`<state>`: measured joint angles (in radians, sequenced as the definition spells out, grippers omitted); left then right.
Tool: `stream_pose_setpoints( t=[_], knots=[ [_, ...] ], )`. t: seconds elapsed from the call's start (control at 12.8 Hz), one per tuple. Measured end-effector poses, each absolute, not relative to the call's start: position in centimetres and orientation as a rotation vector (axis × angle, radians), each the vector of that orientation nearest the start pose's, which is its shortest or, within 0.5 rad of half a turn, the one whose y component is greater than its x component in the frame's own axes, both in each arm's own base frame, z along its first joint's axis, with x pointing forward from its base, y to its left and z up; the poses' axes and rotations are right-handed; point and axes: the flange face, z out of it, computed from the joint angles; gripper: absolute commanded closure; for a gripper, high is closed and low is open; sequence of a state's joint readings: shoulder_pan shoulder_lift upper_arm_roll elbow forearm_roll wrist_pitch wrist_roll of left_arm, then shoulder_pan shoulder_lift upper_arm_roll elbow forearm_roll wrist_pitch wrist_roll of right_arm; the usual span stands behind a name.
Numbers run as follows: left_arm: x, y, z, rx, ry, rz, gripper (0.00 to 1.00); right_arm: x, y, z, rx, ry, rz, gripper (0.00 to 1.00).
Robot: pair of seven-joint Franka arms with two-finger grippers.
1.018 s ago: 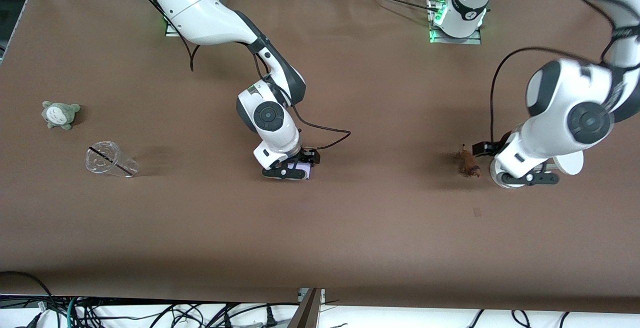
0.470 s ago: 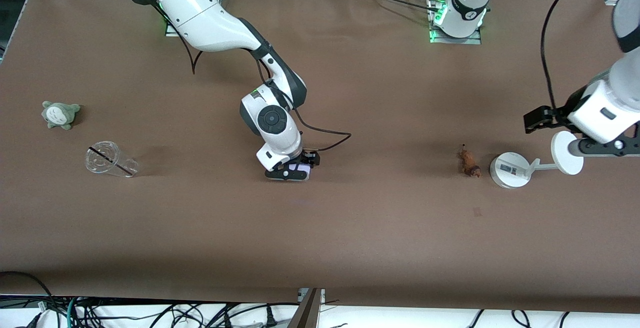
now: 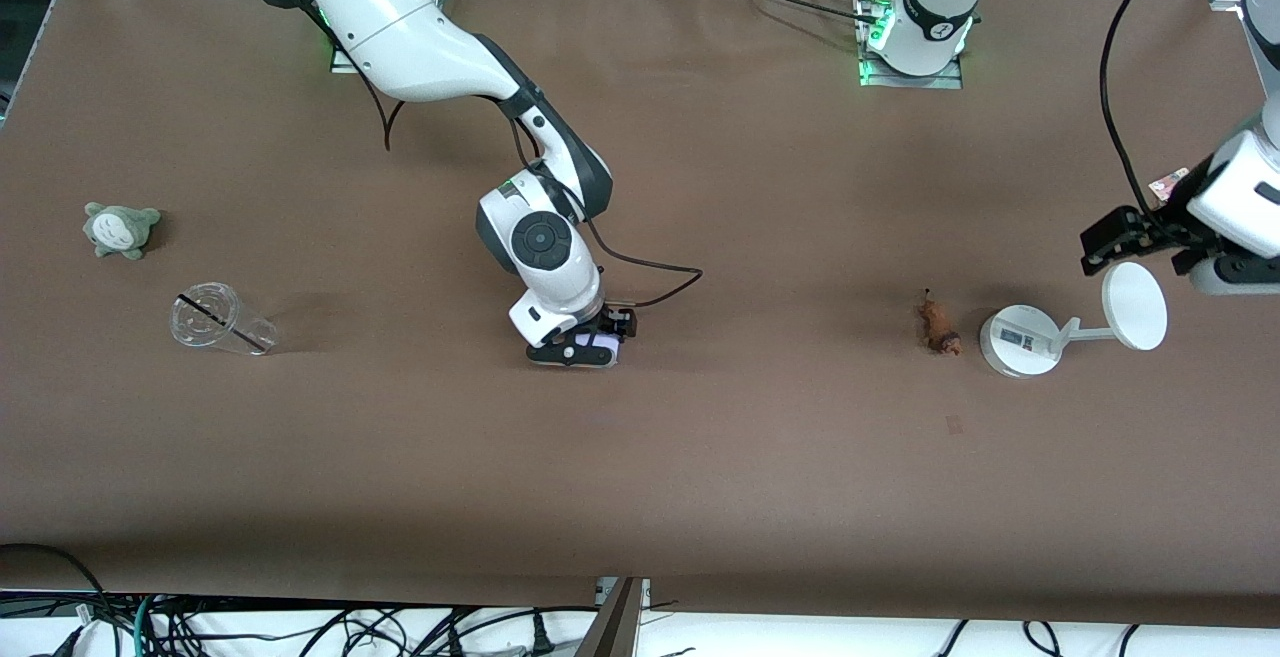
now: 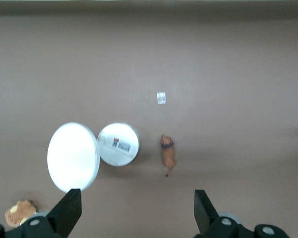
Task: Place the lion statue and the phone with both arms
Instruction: 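Grasp the white phone with the right gripper while the left gripper retracts, then carry the phone beside the clear cup and lower it with the right gripper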
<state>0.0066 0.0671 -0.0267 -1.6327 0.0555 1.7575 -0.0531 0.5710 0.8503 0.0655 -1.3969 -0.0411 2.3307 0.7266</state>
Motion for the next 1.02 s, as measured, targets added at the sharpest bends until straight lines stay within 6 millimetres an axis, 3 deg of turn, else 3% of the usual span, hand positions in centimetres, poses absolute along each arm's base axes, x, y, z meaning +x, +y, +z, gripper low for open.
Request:
stream_pose_setpoints(
  t=[0.16, 0.39, 0.55, 0.78, 0.94, 1.02],
  knots=[
    [57.4, -0.6, 57.3, -3.088, -0.039, -0.048, 0.0, 61.2, 40.6, 25.7, -3.141, 0.126, -0.034, 0.97],
    [57.1, -0.9, 57.2, -3.088, -0.033, -0.029, 0.0, 62.5, 34.4, 34.2, -3.193, 0.065, 0.033, 0.97],
    [57.0, -0.8, 57.2, -3.087, -0.034, -0.022, 0.0, 62.6, 29.1, 37.1, -3.199, 0.0, 0.051, 0.97],
    [57.0, -0.8, 57.2, -3.087, -0.035, -0.021, 0.0, 62.7, 19.1, 37.9, -3.152, -0.113, 0.135, 0.99],
    [56.9, -1.0, 57.2, -3.087, -0.029, -0.01, 0.0, 62.9, 12.8, 36.5, -3.113, -0.157, 0.18, 0.99],
    [56.9, -1.1, 57.2, -3.087, -0.027, -0.007, 0.0, 62.8, 10.8, 35.1, -3.106, -0.169, 0.173, 0.99]
  ],
)
